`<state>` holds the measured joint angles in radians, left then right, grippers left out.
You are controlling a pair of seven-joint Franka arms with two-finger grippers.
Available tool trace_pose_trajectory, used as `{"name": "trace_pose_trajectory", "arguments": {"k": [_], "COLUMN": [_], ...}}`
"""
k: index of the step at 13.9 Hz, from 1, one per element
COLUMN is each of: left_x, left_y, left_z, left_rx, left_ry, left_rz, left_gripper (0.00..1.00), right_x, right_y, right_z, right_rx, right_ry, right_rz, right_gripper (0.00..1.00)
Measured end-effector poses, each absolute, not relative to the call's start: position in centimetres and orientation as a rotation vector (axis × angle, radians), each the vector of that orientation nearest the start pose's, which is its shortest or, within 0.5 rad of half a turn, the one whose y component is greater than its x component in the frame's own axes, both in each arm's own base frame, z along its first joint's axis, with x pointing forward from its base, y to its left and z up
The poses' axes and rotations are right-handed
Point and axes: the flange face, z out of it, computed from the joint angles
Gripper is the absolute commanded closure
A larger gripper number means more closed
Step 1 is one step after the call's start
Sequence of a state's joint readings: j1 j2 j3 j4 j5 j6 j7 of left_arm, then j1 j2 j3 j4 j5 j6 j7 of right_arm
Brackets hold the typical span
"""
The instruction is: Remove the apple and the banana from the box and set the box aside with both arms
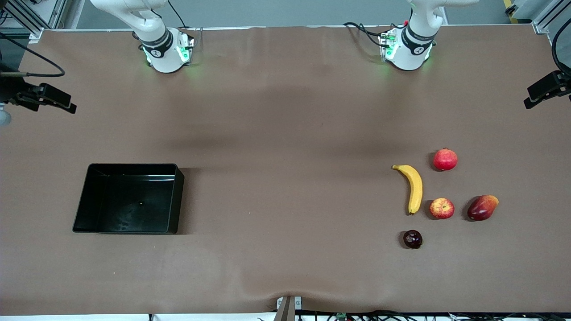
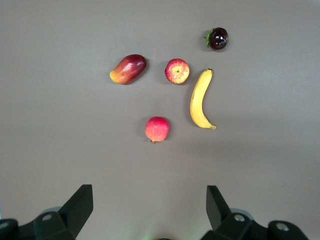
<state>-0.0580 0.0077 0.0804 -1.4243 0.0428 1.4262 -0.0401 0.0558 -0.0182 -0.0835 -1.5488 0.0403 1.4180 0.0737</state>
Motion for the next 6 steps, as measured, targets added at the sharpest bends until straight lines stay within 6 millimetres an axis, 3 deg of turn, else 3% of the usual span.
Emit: {"name": "trace_pose_trajectory", "arguments": {"k": [3, 6], "left_x": [54.1, 54.2], "left_y": [1.2, -0.8], "left_z": [67.6, 67.5], "left_rx": [-3.099, -3.100], "left_ry": [-0.091, -0.035], "left_rz": [0.008, 0.009], "left_gripper": [0.00, 0.00], "right_x": [53.1, 52.9], "right_y": [-1.2, -1.3], "right_z": [63.5, 63.8], "right_rx": [-3.094, -3.094], "right_ry": [0.156, 0.157], "right_rz": [0.170, 0.161], "right_gripper": [0.00, 0.00]}}
